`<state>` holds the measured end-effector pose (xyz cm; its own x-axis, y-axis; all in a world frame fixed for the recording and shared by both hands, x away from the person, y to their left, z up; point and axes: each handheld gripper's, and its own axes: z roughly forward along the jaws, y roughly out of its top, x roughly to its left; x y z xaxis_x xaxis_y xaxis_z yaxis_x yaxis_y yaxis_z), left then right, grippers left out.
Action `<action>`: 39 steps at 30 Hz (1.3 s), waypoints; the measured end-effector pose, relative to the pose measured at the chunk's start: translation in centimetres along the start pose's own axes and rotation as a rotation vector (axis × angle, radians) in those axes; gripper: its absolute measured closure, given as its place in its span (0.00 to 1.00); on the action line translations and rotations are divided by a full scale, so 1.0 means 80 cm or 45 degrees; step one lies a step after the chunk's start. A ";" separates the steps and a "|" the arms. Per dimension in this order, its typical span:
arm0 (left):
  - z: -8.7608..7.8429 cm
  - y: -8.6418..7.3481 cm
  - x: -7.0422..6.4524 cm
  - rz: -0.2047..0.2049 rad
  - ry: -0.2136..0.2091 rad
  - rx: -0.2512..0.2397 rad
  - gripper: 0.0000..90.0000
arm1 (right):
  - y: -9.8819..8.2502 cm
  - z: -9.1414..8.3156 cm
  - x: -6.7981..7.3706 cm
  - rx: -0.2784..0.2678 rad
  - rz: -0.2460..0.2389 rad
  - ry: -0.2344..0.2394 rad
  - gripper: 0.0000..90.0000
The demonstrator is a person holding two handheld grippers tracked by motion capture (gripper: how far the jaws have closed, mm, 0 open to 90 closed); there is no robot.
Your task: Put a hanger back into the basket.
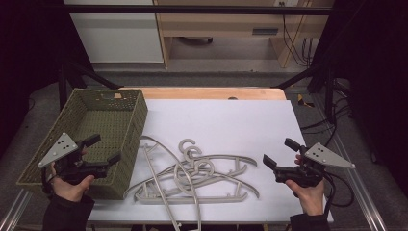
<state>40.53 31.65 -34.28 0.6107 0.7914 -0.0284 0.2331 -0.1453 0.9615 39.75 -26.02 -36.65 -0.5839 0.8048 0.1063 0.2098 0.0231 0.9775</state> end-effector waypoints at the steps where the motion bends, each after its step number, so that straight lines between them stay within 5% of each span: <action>1: 0.000 0.000 0.000 0.001 0.000 0.000 0.04 | 0.000 0.000 0.000 0.000 0.000 0.000 0.03; 18: -0.002 0.000 0.001 0.016 0.016 0.010 0.04 | 0.007 0.009 0.021 0.066 -0.009 0.006 0.04; 39: -0.006 0.001 0.004 0.022 0.027 0.004 0.04 | -0.012 0.064 0.113 0.320 -0.060 0.167 0.11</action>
<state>40.38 32.18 -34.08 0.5983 0.8013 -0.0056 0.2247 -0.1611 0.9610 38.27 -15.75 -37.58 -0.6906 0.7163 0.1001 0.3579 0.2181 0.9079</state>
